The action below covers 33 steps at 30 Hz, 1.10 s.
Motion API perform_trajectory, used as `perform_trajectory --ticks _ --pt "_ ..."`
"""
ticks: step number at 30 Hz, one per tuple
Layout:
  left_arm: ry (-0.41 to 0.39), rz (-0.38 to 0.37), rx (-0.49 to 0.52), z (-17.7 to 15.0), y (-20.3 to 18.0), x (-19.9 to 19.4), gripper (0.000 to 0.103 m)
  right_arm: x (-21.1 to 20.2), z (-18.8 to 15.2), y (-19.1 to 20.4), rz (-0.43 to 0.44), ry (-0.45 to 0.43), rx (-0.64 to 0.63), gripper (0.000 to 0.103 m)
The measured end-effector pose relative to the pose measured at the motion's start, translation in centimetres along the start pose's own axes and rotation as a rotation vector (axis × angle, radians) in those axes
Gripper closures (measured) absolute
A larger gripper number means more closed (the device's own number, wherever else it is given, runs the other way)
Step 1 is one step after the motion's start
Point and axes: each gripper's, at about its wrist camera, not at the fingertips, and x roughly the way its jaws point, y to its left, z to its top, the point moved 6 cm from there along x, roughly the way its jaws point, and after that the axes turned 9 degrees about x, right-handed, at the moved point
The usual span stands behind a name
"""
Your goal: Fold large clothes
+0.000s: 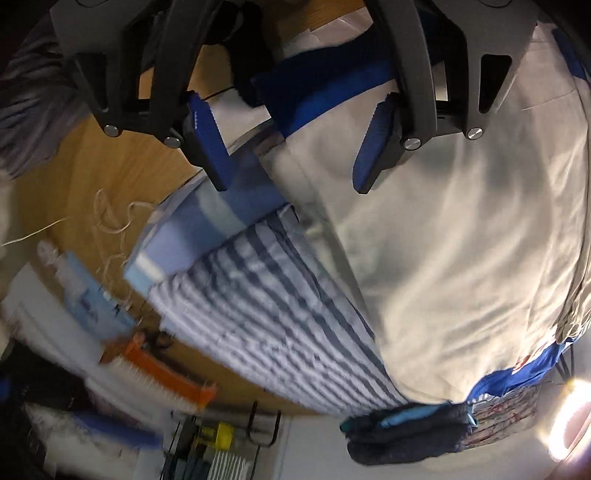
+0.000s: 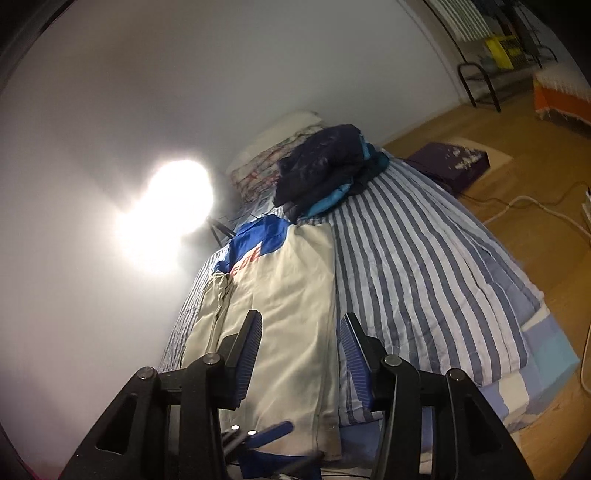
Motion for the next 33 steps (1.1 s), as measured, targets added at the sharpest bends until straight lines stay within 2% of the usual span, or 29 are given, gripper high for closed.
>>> perform_trajectory --ticks 2,5,6,7,8,10,11,12,13,14,16,18,20,22,26,28,33 --pt "0.020 0.050 0.021 -0.4 0.0 1.2 0.033 -0.5 0.2 -0.5 0.002 -0.010 0.010 0.055" --pt "-0.003 0.096 0.051 -0.9 0.5 1.7 0.034 -0.5 0.5 -1.1 0.015 -0.009 0.037 0.055" --pt "-0.010 0.093 0.057 -1.0 0.6 1.8 0.038 -0.2 0.6 -1.2 0.015 -0.003 0.047 0.055" --pt "-0.018 0.094 0.057 -1.0 0.8 1.7 0.052 0.0 0.6 -1.3 0.013 0.001 0.051 0.055" --pt "-0.027 0.091 0.045 -1.0 1.2 1.5 0.059 0.2 0.6 -1.4 0.009 0.007 0.052 0.055" --pt "-0.030 0.017 -0.023 -0.8 2.5 1.0 0.072 0.8 0.5 -1.3 -0.001 0.021 0.048 0.055" --pt "-0.033 -0.042 -0.082 -0.8 3.4 0.6 0.082 1.1 0.5 -1.3 -0.004 0.027 0.046 0.055" --pt "-0.040 -0.098 -0.145 -0.8 4.3 0.1 0.086 1.7 0.5 -1.2 -0.008 0.038 0.043 0.055" --pt "-0.053 -0.168 -0.219 -0.8 5.3 -0.6 0.087 2.1 0.6 -1.1 -0.012 0.045 0.041 0.055" --pt "-0.068 -0.205 -0.263 -0.8 6.0 -1.2 0.088 2.5 0.6 -1.1 -0.017 0.051 0.042 0.055" --pt "-0.104 -0.239 -0.318 -0.8 7.4 -2.8 0.088 3.9 0.8 -1.2 -0.028 0.073 0.064 0.055" --pt "-0.129 -0.252 -0.342 -0.6 8.1 -3.9 0.088 5.8 1.0 -1.4 -0.039 0.105 0.093 0.053" --pt "-0.148 -0.264 -0.363 -0.4 8.6 -4.6 0.089 8.1 1.4 -1.3 -0.048 0.148 0.105 0.044" --pt "-0.158 -0.278 -0.385 -0.3 8.8 -5.0 0.089 11.1 1.7 -0.9 -0.077 0.192 0.083 0.041" --pt "-0.173 -0.293 -0.401 0.1 9.1 -5.5 0.089 18.3 2.3 -1.3 -0.186 0.283 0.018 0.040" --pt "-0.180 -0.303 -0.409 0.0 9.4 -5.7 0.089 21.1 2.2 -2.6 -0.224 0.327 0.031 0.040" --pt "-0.198 -0.331 -0.410 -0.7 9.6 -7.0 0.089 25.5 0.8 -4.9 -0.230 0.422 0.097 0.042"
